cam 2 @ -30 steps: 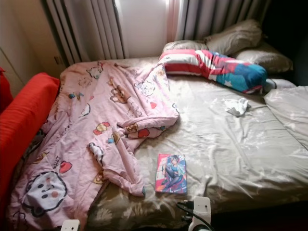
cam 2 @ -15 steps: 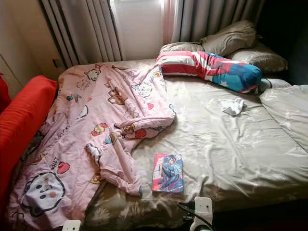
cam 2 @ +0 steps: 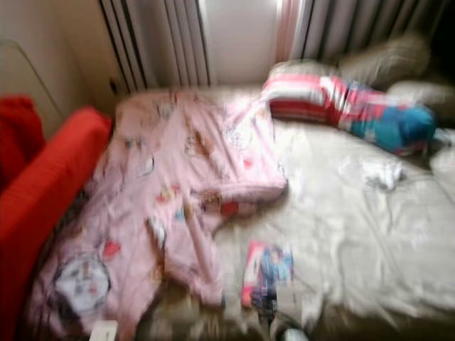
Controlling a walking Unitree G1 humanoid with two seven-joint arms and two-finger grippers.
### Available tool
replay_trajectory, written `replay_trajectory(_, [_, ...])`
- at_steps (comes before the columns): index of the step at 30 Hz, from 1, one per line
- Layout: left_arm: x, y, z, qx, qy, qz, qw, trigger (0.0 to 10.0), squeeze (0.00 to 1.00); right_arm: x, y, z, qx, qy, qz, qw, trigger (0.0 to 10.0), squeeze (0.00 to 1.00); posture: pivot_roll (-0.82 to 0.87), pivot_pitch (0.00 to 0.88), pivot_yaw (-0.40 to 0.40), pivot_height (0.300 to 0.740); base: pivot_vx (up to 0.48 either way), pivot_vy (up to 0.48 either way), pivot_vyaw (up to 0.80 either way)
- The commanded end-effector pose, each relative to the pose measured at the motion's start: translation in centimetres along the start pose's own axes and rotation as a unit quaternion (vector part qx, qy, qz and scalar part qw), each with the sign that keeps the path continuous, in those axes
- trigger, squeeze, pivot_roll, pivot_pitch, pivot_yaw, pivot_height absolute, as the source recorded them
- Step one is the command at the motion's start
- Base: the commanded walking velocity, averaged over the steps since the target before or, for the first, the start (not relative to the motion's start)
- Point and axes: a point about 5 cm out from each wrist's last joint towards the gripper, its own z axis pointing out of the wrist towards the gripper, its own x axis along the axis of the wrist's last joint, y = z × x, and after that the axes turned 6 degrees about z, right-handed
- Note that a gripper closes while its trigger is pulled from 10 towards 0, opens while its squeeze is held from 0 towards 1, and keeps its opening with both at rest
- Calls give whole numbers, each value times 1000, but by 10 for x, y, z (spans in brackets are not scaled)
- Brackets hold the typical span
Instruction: Clean up the room
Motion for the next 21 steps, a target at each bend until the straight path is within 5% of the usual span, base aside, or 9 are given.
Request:
replay_trajectory(1, [-4, 2, -1, -2, -4, -3, 1000, 10000, 0, -3, 6, -2, -10, -4, 4, 1000, 10000, 0, -33, 132, 21, 740, 0, 0, 0])
replay_trajectory(21, [42, 1, 3, 2, 118, -6, 993, 10000, 0, 33, -1, 1, -10, 121, -19, 992, 10000, 0, -43, 141, 15, 740, 0, 0, 0])
